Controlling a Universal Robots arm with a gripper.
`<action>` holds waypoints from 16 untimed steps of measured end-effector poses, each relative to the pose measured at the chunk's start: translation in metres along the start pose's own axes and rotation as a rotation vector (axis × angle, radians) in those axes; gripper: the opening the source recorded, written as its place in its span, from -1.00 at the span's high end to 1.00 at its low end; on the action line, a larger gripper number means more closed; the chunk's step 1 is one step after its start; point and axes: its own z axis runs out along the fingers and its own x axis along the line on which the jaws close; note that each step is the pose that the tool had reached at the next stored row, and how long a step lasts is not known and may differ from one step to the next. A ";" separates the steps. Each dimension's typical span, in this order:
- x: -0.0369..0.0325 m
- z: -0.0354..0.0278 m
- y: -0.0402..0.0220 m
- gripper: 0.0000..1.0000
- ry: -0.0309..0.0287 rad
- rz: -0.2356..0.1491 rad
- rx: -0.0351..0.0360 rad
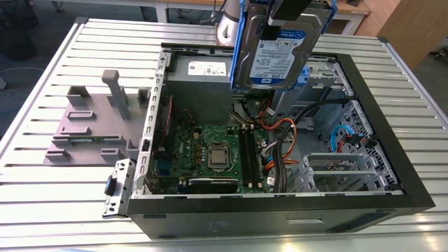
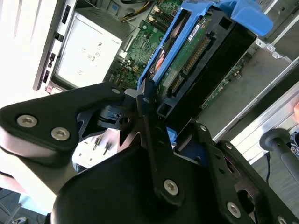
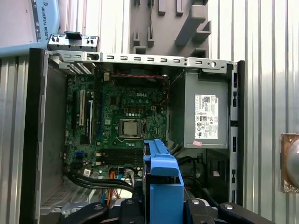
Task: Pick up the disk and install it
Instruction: 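Pick up the disk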
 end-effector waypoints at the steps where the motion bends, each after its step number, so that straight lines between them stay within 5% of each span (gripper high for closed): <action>1: 0.0004 0.0000 0.0000 0.26 -0.0001 0.000 0.0000; 16: 0.0050 -0.0002 0.0001 0.26 0.0000 0.000 0.0000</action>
